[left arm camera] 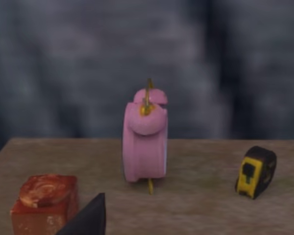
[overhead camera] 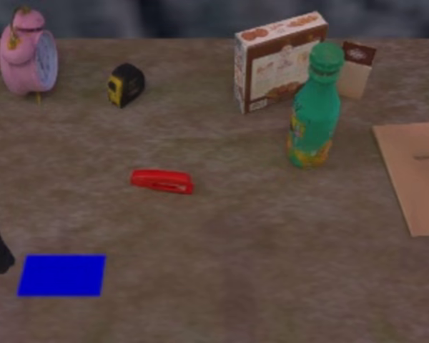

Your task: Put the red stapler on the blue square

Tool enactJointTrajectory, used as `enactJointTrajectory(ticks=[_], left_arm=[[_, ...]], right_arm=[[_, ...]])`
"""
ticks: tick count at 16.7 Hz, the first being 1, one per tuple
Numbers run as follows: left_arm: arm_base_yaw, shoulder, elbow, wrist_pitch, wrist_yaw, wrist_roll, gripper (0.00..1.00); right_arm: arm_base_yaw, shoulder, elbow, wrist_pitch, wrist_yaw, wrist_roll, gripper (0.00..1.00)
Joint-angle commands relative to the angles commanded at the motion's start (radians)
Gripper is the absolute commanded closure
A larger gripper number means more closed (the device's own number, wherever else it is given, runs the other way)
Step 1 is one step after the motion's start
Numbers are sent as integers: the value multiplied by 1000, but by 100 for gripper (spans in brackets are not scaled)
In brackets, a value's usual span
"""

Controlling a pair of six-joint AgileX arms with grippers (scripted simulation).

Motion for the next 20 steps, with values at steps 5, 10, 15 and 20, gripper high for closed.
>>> enactJointTrajectory(ticks=[5, 10, 15, 20], left_arm=[[-22, 59, 58, -53, 22, 47, 0], [-105, 368, 334, -292, 90, 260, 0], [-209, 880, 739, -626, 148, 557, 0], [-308, 1456, 1164, -951, 169, 849, 0]], right_arm=[[0, 0, 0, 0, 0, 0, 0], [0, 0, 0, 0, 0, 0, 0], [0, 0, 0, 0, 0, 0, 0], [0, 0, 0, 0, 0, 0, 0]])
